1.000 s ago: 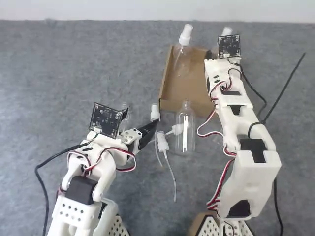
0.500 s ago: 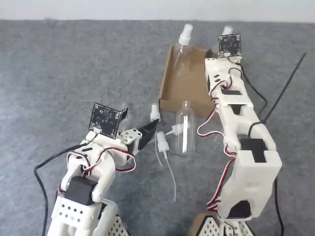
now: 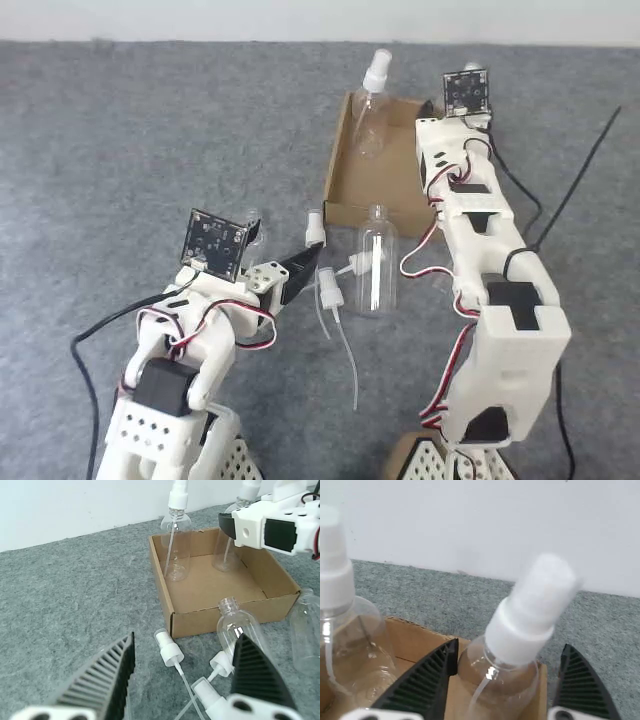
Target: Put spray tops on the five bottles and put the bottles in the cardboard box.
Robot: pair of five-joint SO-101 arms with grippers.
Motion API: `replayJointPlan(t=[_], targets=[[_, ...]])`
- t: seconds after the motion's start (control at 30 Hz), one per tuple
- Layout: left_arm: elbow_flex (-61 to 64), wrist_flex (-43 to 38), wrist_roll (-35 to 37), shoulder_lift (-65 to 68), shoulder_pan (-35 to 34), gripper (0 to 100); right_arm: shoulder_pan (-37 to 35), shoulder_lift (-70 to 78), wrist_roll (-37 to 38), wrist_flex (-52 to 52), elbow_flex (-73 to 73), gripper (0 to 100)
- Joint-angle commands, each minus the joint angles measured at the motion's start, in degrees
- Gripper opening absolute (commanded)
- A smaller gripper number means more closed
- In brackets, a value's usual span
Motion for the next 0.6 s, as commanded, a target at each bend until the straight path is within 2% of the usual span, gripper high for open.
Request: replayJointPlan(t=[0.0,0.1,0.57], targets=[[-0.4,-1.8,-0.2,-1.3,0.3,29,-0.7,-1.2,0.8,-0.1,-4.0,26.6],[-0.4,-1.8,-0.2,-1.3,0.3,29,-0.7,-1.4,0.8,0.0,-5.3,26.7],[-0.4,-1.8,-0.2,-1.3,0.3,29,-0.1,-11.1,0.7,14.8,-11.7,26.7]])
